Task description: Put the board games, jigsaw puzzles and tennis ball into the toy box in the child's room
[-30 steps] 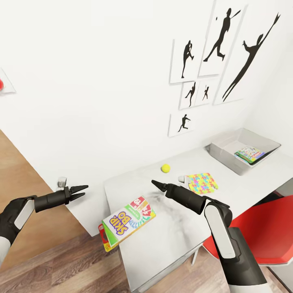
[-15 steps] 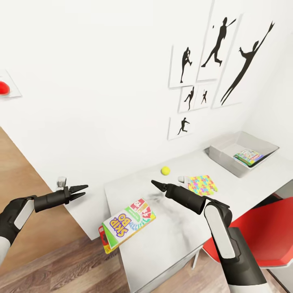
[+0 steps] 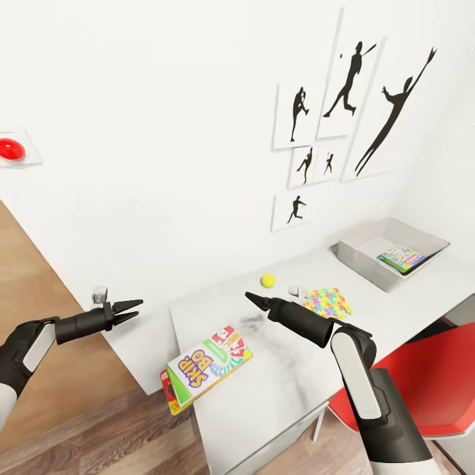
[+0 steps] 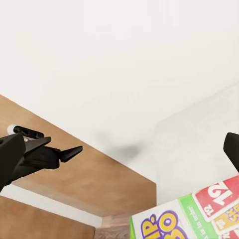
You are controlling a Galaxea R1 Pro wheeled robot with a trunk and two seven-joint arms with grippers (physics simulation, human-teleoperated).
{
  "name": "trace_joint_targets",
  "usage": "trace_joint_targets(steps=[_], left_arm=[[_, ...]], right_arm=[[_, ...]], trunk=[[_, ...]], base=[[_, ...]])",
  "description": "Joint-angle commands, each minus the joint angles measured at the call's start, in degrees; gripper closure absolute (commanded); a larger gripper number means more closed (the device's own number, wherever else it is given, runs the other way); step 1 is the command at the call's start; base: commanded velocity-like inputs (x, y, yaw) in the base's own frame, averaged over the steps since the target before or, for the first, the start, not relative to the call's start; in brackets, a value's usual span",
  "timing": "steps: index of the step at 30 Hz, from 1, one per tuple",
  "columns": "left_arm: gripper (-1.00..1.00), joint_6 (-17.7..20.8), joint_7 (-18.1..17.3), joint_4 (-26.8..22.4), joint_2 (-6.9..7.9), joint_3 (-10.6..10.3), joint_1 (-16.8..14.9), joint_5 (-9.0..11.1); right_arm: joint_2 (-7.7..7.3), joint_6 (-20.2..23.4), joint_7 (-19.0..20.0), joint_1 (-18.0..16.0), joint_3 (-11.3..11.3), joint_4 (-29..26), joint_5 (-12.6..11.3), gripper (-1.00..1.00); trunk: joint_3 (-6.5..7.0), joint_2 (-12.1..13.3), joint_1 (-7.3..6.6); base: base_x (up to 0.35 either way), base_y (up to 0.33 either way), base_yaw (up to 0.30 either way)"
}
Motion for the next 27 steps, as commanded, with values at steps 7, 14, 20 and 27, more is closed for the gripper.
trace_joint_targets(steps=[7,14,20,27], left_arm=[[-1.00,0.4,0.0,0.0,-0.01,0.0,-0.1,0.2],[-1.00,0.4,0.0,0.0,-0.15,0.0,0.0,0.2],[-1.00,0.4,0.0,0.0,-0.16,0.0,0.0,0.2],[-1.00,0.4,0.0,0.0,-0.17,0.0,0.0,0.2]], right_arm=[[0.05,0.3,0.2,-0.1,-0.1,0.0,0.3,-1.00],[0.05,0.3,0.2,-0.1,-0.1,0.0,0.3,-1.00],[0.05,0.3,0.2,-0.1,0.0,0.0,0.3,-1.00],[0.05,0.3,0.2,-0.1,0.0,0.0,0.3,-1.00]], trunk=[[0.55,-0.1,0.04],[1.21,-0.1,0.04],[1.78,-0.1,0.04],[2.44,-0.1,0.04]], base=[[0.000,0.000,0.000],[0.000,0.000,0.000],[0.000,0.000,0.000],[0.000,0.000,0.000]])
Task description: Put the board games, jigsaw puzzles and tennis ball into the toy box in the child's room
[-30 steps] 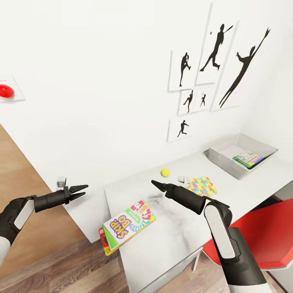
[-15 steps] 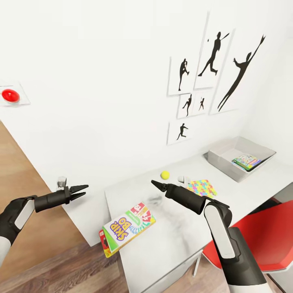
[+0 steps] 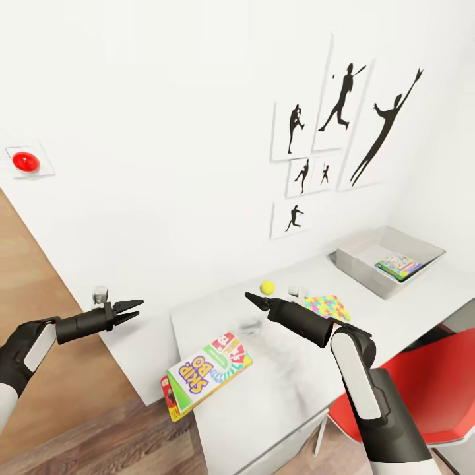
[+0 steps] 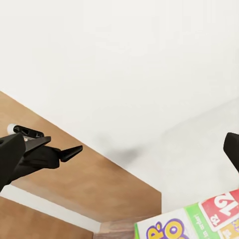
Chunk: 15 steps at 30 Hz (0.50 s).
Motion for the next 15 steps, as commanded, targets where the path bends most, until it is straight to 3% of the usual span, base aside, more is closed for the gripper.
trace_joint_targets(steps=[1,15], left_arm=[[-1.00,0.4,0.0,0.0,0.02,0.0,0.0,0.2],[-1.00,0.4,0.0,-0.1,-0.07,0.0,0.0,0.2]], right_arm=[[0.03,0.3,0.2,-0.1,-0.1,0.0,0.1,-1.00],[0.02,0.3,0.2,-0.1,-0.2,0.0,0.2,-1.00]], trunk=[[-0.02,-0.1,0.04],[1.30,-0.1,0.04]], base=[[0.000,0.000,0.000],[0.000,0.000,0.000]])
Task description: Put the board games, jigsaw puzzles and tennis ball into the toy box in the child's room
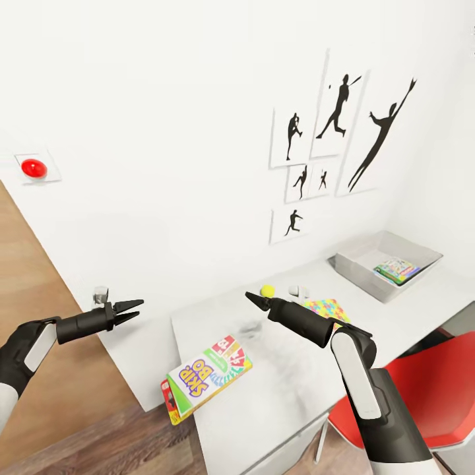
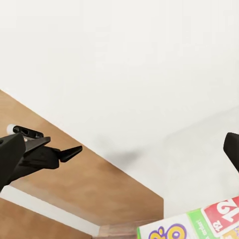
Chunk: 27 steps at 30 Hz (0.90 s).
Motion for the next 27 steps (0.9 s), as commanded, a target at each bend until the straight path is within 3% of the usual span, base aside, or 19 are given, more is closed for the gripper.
trace_joint_targets(steps=[1,27], left_arm=[[-1.00,0.4,0.0,0.0,0.01,0.0,0.0,0.2],[-1.00,0.4,-0.1,0.0,0.33,0.0,-0.1,0.2]], right_arm=[[0.03,0.3,0.2,-0.1,-0.1,0.0,0.1,-1.00],[0.23,0.1,0.1,-0.1,0.0,0.2,0.1,-1.00]], trunk=[[-0.02,-0.1,0.04],[2.43,-0.1,0.04]], base=[[0.000,0.000,0.000],[0.000,0.000,0.000]])
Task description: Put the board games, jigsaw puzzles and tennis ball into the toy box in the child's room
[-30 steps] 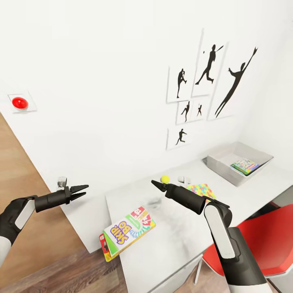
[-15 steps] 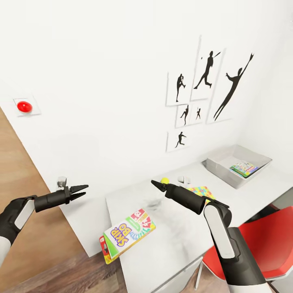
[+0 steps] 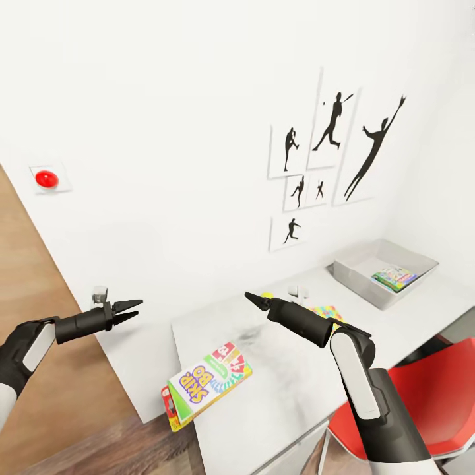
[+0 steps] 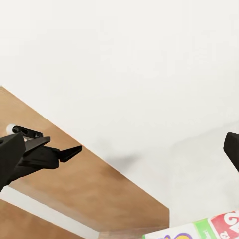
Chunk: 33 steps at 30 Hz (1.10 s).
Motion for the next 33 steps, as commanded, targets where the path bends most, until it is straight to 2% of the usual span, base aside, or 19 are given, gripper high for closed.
trace_joint_targets(steps=[1,28,33], left_arm=[[-1.00,0.4,0.0,0.0,0.02,0.0,-0.1,0.2],[-1.00,0.5,-0.1,-0.2,-0.06,0.0,0.0,0.2],[-1.00,0.6,-0.2,-0.2,0.01,0.0,0.0,0.2]], right_arm=[[0.03,0.3,0.2,-0.1,-0.1,0.0,0.1,-1.00],[0.01,0.2,0.2,-0.1,-0.1,-0.1,0.1,-1.00],[0.02,-1.4,0.2,-0.1,-0.1,0.0,0.0,-1.00]], trunk=[[-0.03,-0.1,0.04],[2.52,-0.1,0.04],[2.99,-0.1,0.04]], base=[[0.000,0.000,0.000],[0.000,0.000,0.000],[0.000,0.000,0.000]])
